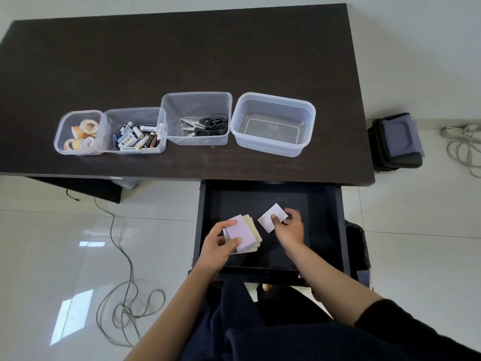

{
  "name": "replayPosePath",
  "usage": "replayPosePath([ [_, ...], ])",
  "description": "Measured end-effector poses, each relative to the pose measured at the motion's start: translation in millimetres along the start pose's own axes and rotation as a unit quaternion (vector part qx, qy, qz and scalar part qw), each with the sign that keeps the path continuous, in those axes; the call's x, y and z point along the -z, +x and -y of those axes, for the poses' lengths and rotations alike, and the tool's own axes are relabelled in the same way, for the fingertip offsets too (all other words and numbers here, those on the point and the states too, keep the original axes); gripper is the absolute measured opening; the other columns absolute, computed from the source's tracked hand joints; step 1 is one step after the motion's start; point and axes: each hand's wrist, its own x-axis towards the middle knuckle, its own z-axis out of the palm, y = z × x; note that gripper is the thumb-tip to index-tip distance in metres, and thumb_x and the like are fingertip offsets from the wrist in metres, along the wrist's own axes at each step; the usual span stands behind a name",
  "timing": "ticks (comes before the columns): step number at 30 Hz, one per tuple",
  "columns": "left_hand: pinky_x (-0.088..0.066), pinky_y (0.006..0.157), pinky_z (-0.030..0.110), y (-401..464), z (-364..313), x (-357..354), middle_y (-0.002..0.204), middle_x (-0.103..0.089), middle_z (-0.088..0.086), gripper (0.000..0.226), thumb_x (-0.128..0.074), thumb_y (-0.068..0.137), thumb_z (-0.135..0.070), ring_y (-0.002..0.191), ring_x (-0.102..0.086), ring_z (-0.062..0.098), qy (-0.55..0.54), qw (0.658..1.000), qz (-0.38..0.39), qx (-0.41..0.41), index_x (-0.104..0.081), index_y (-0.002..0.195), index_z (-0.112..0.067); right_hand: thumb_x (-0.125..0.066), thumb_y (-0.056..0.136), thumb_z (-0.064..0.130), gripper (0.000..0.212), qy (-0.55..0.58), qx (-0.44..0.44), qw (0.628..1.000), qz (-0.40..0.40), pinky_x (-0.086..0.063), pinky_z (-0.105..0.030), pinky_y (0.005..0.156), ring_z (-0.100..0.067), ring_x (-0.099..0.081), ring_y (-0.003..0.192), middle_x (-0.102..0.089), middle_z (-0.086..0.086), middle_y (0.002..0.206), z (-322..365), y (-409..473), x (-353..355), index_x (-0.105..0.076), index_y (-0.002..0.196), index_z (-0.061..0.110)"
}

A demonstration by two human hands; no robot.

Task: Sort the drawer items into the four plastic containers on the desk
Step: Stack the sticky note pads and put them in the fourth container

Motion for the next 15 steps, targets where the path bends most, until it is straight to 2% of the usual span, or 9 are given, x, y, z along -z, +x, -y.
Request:
replayPosePath([
  [2,-0.048,0.056,0.022,0,2,6,0.107,-0.059,0.015,0.035,-0.062,0.086,-0.004,0.077,-0.057,0.020,-0.004,1.000,-0.009,0.018,-0.058,0.110,-0.030,-0.073,0.078,0.030,0.064,-0.039,-0.010,0.999,-0.009,-0.045,-0.029,0.081,-0.024,-0.056,0.088,-0.040,-0.011,0.126,3,4,-5,-0.041,0.133,0.029],
  [4,-0.049,0.057,0.031,-1,4,11,0.102,-0.059,0.015,0.035,-0.062,0.086,-0.005,0.073,-0.055,0.022,-0.007,1.000,-0.013,0.027,-0.059,0.108,-0.033,-0.075,0.074,0.034,0.074,-0.090,-0.016,0.996,-0.004,-0.048,-0.032,0.086,-0.031,-0.060,0.090,-0.029,-0.011,0.130,6,6,-13,-0.036,0.137,0.034],
  [6,-0.049,0.065,0.040,-1,5,16,0.099,-0.060,0.015,0.035,-0.062,0.086,-0.005,0.075,-0.054,0.028,-0.004,0.999,-0.015,0.028,-0.059,0.106,-0.034,-0.075,0.072,0.039,0.072,-0.125,-0.022,0.992,-0.015,-0.051,-0.035,0.086,-0.035,-0.061,0.093,-0.024,-0.010,0.129,7,7,-24,-0.038,0.133,0.035],
  [8,-0.049,0.070,0.043,-1,5,20,0.096,-0.060,0.014,0.034,-0.062,0.087,-0.003,0.076,-0.054,0.029,-0.005,0.999,-0.016,0.027,-0.058,0.106,-0.031,-0.076,0.070,0.037,0.065,-0.133,-0.032,0.990,-0.039,-0.053,-0.037,0.083,-0.036,-0.060,0.095,-0.025,-0.010,0.127,8,10,-32,-0.042,0.125,0.033],
  [12,-0.054,0.073,0.036,0,3,25,0.104,-0.059,0.010,0.035,-0.062,0.086,0.001,0.084,-0.059,0.024,0.011,1.000,-0.018,0.012,-0.058,0.106,-0.028,-0.081,0.066,0.024,0.056,-0.099,-0.023,0.993,-0.059,-0.051,-0.029,0.076,-0.032,-0.058,0.092,-0.026,-0.009,0.124,10,14,-36,-0.045,0.109,0.028],
  [15,-0.054,0.072,0.032,4,5,27,0.108,-0.056,0.003,0.035,-0.062,0.085,0.000,0.089,-0.060,0.024,0.025,1.000,-0.013,0.011,-0.059,0.107,-0.028,-0.078,0.071,0.021,0.045,-0.100,0.023,0.994,-0.043,-0.050,-0.032,0.072,-0.025,-0.056,0.085,-0.037,-0.003,0.116,10,12,-26,-0.045,0.101,0.025],
])
